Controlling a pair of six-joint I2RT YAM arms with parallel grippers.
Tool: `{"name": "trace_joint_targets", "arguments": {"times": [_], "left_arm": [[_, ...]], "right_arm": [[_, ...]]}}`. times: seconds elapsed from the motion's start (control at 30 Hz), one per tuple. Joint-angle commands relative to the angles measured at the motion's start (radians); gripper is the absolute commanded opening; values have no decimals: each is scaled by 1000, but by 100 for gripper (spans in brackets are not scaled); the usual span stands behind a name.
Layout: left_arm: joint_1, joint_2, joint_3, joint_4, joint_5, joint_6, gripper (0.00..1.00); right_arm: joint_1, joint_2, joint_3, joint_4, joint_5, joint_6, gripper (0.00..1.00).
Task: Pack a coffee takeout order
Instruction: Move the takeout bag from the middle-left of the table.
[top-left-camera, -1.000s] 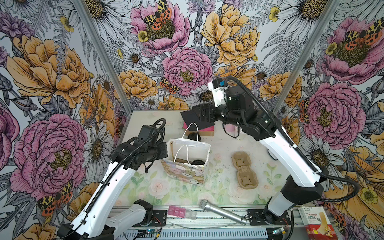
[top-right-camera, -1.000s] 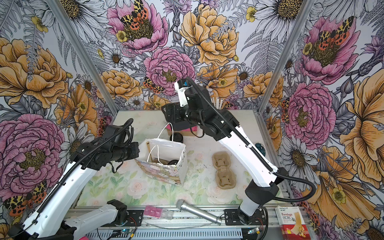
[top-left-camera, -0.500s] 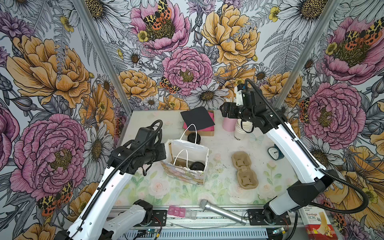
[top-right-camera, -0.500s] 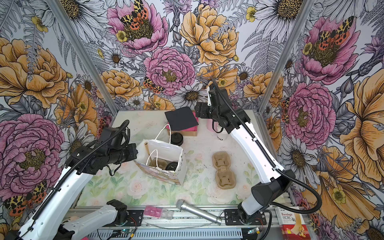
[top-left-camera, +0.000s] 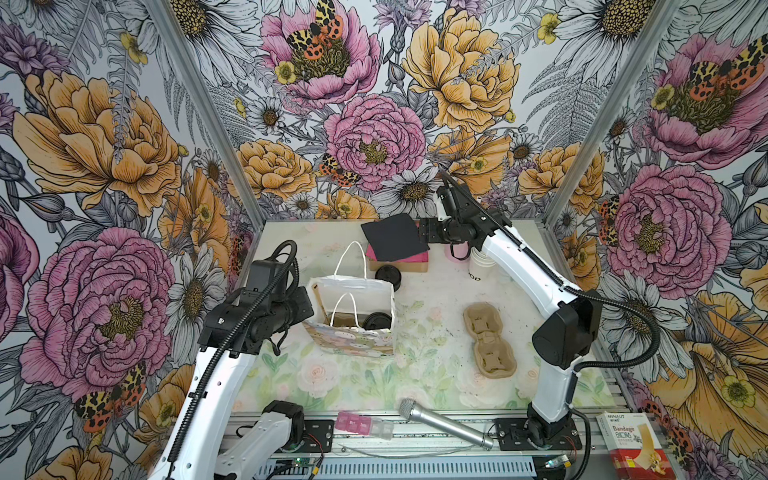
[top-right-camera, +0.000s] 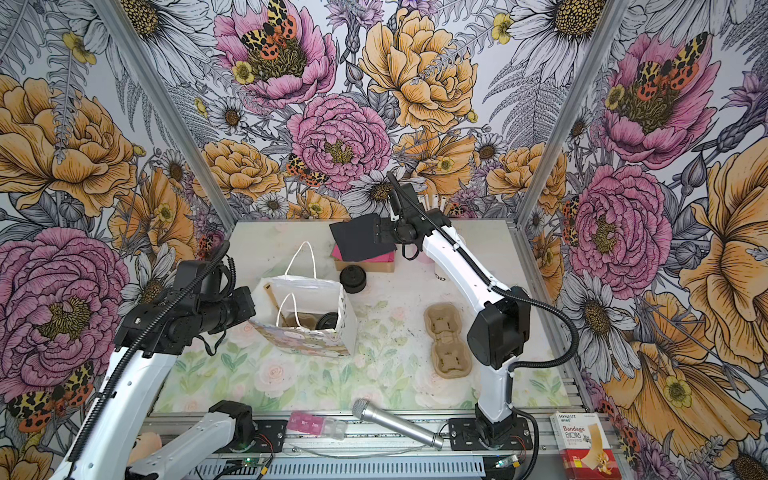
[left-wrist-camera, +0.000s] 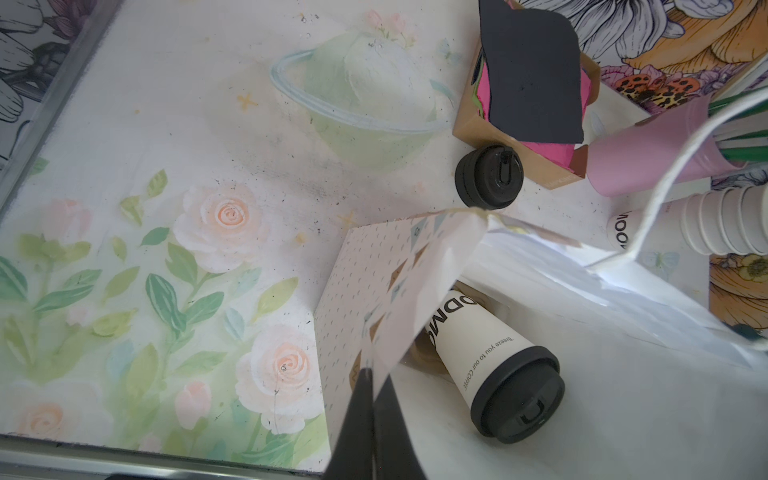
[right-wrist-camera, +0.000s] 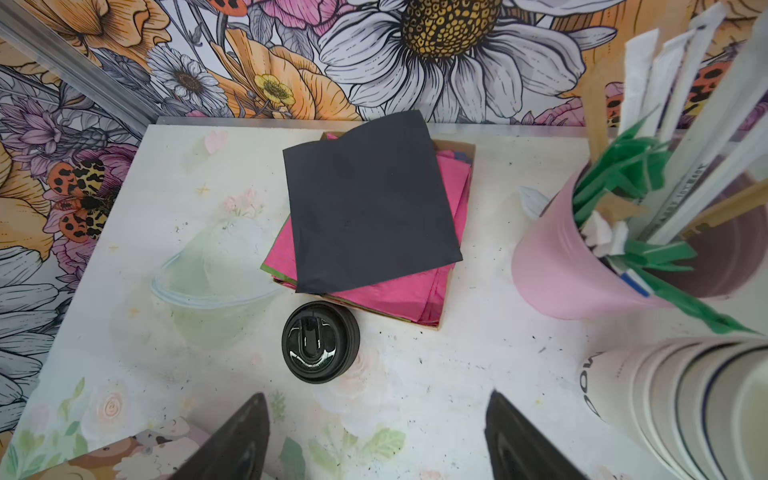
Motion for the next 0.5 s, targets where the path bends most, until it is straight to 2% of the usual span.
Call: {"name": "trace_joint_targets", "arguments": {"times": [0.0,0.33,0.47], "left_arm": [[52,-15,0,-7,30,55,0],[156,-33,-15,-36,24,96,0],[179,-42,-20,-36,30,99,0]], "right_arm": [[16,63,73,6,-1,-26,81],[63,269,231,4,-56,-50,77],[69,341,290,5,-62,-20,76]]}}
